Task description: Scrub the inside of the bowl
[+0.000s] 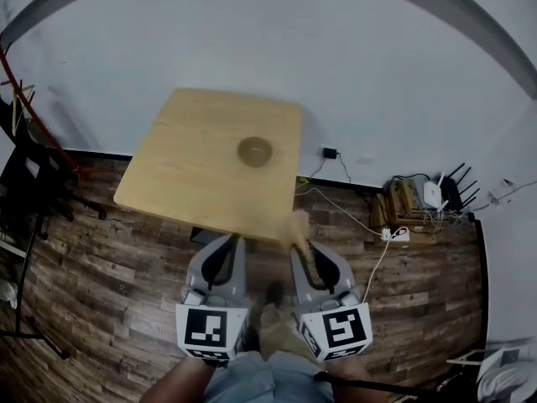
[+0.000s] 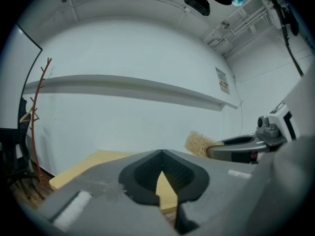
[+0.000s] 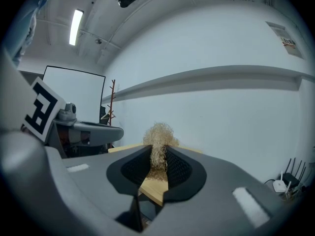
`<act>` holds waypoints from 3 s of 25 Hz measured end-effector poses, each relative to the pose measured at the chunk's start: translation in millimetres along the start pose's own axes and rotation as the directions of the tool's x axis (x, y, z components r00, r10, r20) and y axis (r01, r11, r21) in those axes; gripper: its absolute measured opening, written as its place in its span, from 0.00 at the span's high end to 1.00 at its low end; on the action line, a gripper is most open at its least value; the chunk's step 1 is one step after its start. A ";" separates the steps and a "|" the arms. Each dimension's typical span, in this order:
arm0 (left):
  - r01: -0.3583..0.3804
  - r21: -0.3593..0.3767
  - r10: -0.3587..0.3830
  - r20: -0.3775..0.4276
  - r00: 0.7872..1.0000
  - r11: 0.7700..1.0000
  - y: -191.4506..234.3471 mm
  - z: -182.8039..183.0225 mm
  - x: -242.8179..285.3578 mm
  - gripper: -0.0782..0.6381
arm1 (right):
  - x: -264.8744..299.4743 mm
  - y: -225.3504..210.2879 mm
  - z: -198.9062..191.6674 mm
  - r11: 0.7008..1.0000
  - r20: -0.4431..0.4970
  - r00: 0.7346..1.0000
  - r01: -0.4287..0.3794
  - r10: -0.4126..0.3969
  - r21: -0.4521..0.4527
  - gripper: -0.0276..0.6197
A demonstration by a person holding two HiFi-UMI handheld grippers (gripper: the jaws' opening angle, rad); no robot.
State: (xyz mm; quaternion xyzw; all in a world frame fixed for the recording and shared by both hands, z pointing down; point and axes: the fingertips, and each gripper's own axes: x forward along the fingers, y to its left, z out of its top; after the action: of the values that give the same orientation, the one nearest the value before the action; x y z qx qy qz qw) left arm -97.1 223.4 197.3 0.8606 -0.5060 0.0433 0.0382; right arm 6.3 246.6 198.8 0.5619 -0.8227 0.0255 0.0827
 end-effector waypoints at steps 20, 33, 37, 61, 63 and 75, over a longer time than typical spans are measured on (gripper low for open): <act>-0.087 0.088 0.089 -0.020 0.996 0.992 29.1 39.2 158.5 0.86 | 137.1 -113.0 37.5 0.993 0.088 0.991 -0.108 0.103 0.052 0.84; -0.159 0.043 0.161 -0.049 0.986 0.986 59.3 32.9 194.3 0.86 | 175.9 -134.9 32.6 0.988 0.055 0.988 -0.145 0.142 0.050 0.84; -0.154 0.030 0.156 -0.092 0.983 0.988 73.5 16.5 206.9 0.86 | 194.3 -133.9 16.6 0.987 0.007 0.989 -0.145 0.145 0.072 0.84; -0.009 -0.264 -0.096 -0.381 0.919 0.964 158.1 -133.8 328.1 0.81 | 329.0 -118.4 -95.1 0.985 -0.299 0.946 -0.079 0.122 0.152 0.84; -0.011 -0.289 -0.109 -0.395 0.912 0.957 158.7 -142.3 331.0 0.81 | 330.4 -117.2 -99.2 0.985 -0.310 0.943 -0.075 0.120 0.154 0.84; -0.022 -0.357 -0.145 -0.433 0.889 0.934 166.4 -168.1 344.4 0.80 | 341.0 -110.8 -113.0 0.985 -0.349 0.929 -0.072 0.123 0.156 0.84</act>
State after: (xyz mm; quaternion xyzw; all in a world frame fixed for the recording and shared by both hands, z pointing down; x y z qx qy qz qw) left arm -81.9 -137.7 407.0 0.8216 -0.4545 0.1501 0.3095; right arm 0.3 -92.6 360.6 0.5107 -0.8170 0.1892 0.1895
